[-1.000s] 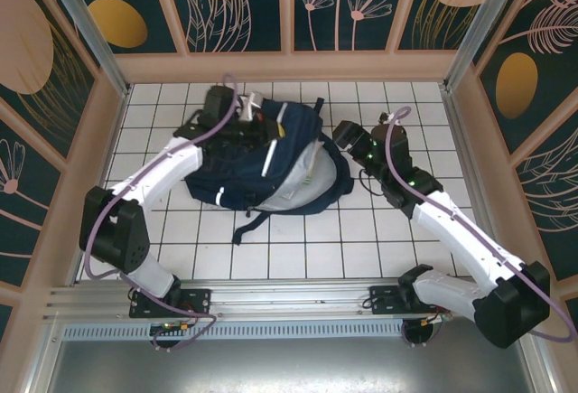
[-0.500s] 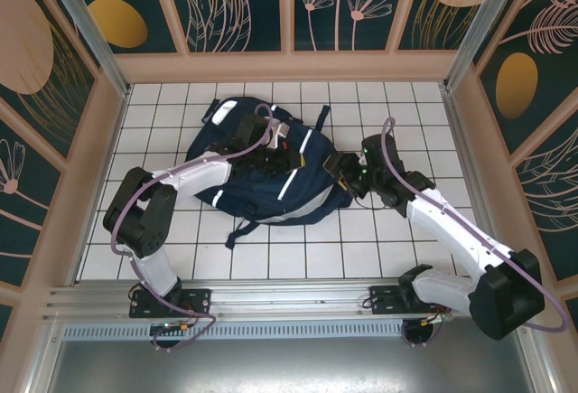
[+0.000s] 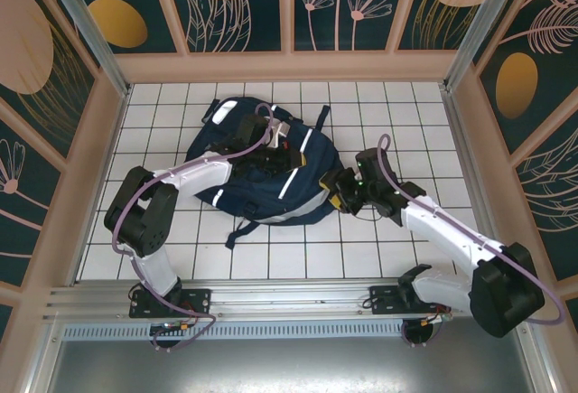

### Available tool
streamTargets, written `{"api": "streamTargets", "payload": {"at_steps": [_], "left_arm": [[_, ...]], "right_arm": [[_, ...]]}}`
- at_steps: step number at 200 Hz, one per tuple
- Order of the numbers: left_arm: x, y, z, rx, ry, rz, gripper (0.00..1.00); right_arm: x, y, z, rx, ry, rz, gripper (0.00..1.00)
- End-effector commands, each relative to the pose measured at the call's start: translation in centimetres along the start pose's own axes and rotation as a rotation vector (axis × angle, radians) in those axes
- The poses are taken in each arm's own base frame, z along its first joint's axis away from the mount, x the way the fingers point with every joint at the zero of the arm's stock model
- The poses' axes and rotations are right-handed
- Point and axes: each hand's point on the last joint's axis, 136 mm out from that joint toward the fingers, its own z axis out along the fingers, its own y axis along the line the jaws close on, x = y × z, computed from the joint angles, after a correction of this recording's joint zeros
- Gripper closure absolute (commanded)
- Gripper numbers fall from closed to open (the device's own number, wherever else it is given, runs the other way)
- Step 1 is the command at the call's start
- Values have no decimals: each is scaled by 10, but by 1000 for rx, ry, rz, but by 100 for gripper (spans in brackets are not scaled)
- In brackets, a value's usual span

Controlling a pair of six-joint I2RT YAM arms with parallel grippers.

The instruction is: Pack the student bag

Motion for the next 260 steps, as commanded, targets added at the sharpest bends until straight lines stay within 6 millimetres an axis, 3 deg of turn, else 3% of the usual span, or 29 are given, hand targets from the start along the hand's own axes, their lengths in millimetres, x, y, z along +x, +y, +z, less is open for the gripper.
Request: {"api": "streamTargets", "payload": {"at_steps": [1, 31, 62, 102, 136, 162, 189, 199, 204, 260], "left_arm": [[-2, 0, 3, 29, -7, 10, 100], [-4, -1, 1, 17, -16, 22, 100], [-9, -8, -1, 15, -26, 38, 100], [-20, -15, -7, 7, -47, 56, 100], [-45, -26, -27, 31, -109, 43, 100], [-65, -36, -44, 68, -152, 21, 100], [-76, -53, -57, 93, -180, 34, 100], [-78, -55, -58, 92, -182, 32, 100], [-79, -68, -69, 110, -199, 53, 100], [-89, -90, -100, 147, -254, 66, 100]], "right_arm": [[7, 5, 12, -9, 20, 17, 48], [13, 3, 20, 21, 29, 6, 55], [9, -5, 18, 55, -7, -5, 100], [3, 2, 7, 45, -59, -51, 100], [9, 11, -7, -24, -106, -142, 100], [9, -10, -10, -16, -149, -159, 100], [3, -36, 1, 20, -175, -156, 100], [1, -40, 6, 23, -179, -169, 100], [0, -43, 9, 35, -182, -175, 100], [-18, -60, 24, 148, -226, -257, 100]]}}
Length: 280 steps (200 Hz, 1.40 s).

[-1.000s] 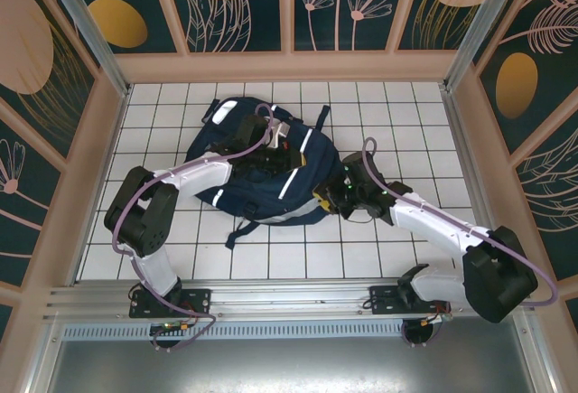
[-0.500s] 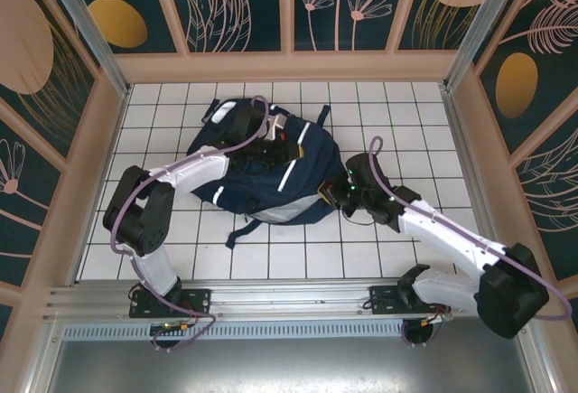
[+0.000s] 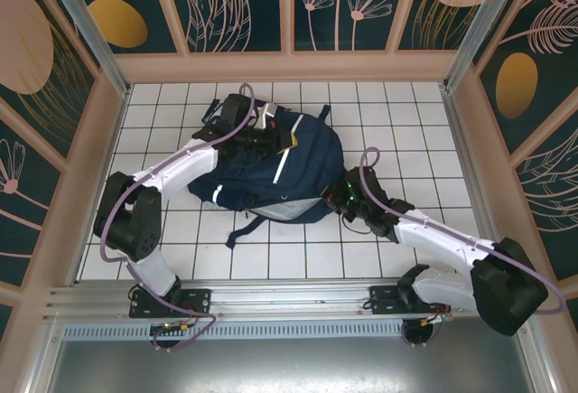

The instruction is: Pack the student bag

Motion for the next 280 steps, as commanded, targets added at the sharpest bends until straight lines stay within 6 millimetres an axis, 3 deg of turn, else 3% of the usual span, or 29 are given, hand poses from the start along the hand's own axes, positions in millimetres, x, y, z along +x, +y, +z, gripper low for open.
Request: {"api": "streamTargets", "payload": {"at_steps": [1, 46, 71, 85, 103, 139, 164, 188, 233, 280], "left_arm": [[-46, -63, -46, 117, -184, 112, 100], [-51, -66, -65, 107, -212, 125, 100], [-57, -64, -77, 107, -238, 119, 100], [-59, -63, -78, 109, -243, 116, 100], [-57, -61, -75, 121, -233, 98, 100], [-53, -53, -71, 134, -230, 71, 100], [-50, -46, -68, 140, -229, 50, 100], [-46, -36, -60, 145, -221, 22, 100], [-35, -25, -39, 141, -190, -1, 100], [-22, -17, -11, 148, -143, -25, 100]], "right_arm": [[-1, -40, 4, 158, -16, -58, 100], [-9, -42, 0, 160, -48, -103, 95], [-25, -48, -17, 210, -142, -159, 92], [-32, -46, -27, 201, -180, -182, 84], [-34, -30, -35, 136, -191, -219, 76], [-24, 33, -54, -128, -146, -295, 69], [-19, 70, -68, -266, -117, -239, 59], [-8, 90, -58, -278, 3, -96, 54], [9, 105, -39, -157, 95, 13, 60], [3, 74, -19, 33, 64, 106, 55]]}}
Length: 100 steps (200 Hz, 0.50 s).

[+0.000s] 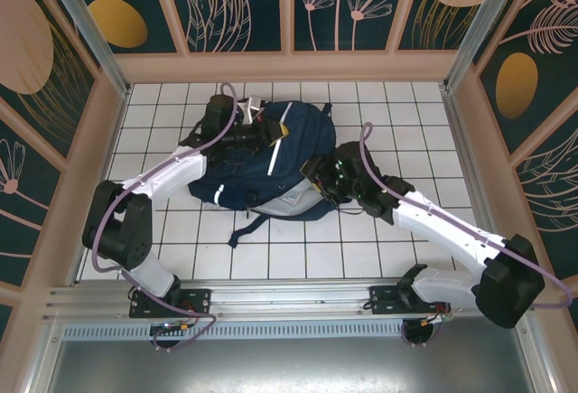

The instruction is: Pack the student bag

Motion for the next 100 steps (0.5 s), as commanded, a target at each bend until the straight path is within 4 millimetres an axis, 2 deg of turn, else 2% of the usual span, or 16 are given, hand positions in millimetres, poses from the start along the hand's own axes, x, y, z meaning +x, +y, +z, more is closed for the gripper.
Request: {"api": "streamTargets", "payload": {"at_steps": [1, 39, 52, 76, 100], "left_arm": [[-2, -10, 10, 55, -20, 27, 100], [5, 0, 19, 49, -7, 16, 100], [7, 7, 22, 33, 0, 7, 100], [6, 10, 22, 28, -10, 5, 100], [5, 9, 22, 36, -12, 2, 100]], "right_arm": [[-4, -22, 6, 119, -24, 78, 55], [-17, -38, 16, 176, -82, 97, 59], [-20, -53, 20, 219, -93, 112, 62], [-22, -80, 22, 273, -120, 154, 66], [-28, -97, 24, 292, -139, 191, 70]]}}
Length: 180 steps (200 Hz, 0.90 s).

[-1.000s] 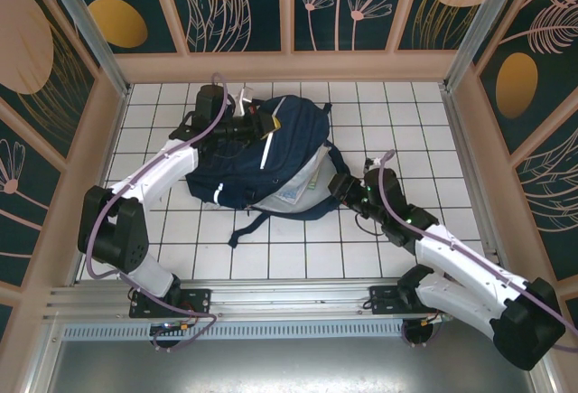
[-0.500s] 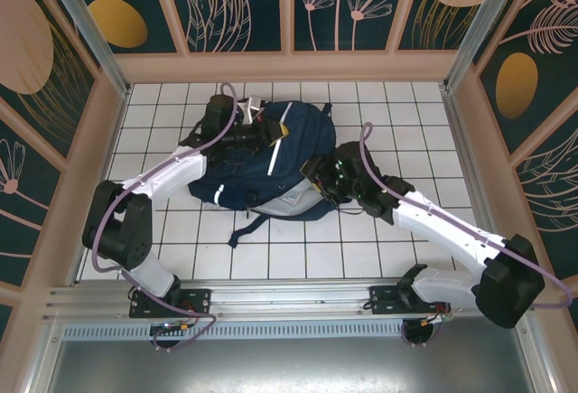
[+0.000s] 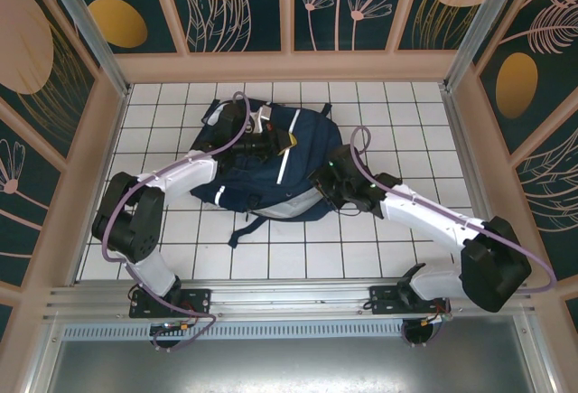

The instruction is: Pack the student bag

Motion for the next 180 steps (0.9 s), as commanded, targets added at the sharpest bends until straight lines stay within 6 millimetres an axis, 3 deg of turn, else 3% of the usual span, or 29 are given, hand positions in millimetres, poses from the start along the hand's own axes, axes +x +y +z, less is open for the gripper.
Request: {"api": "streamTargets", "payload": {"at_steps": [1, 41, 67, 89, 103, 132, 154, 180], "left_arm": [[-13, -11, -2, 44, -52, 30, 100], [-15, -12, -7, 30, -58, 41, 100], [-22, -12, -14, 23, -80, 44, 100], [-23, -12, -15, 24, -81, 41, 100], [-22, -9, -14, 29, -79, 32, 100], [-17, -1, -10, 27, -60, 19, 100], [-22, -1, -9, 25, -70, 11, 100], [-34, 3, -7, 33, -78, -34, 100]], "right_arm": [[-17, -35, 7, 89, -67, 67, 70], [-32, -48, 9, 125, -110, 79, 78], [-30, -48, 7, 104, -103, 76, 88], [-31, -40, 6, 80, -103, 41, 100], [-33, -30, 6, 49, -106, 12, 100], [-12, 6, 6, -92, 8, -58, 100], [-2, 45, -19, -302, -13, -202, 100], [-7, 79, -81, -625, -215, -310, 100]]}}
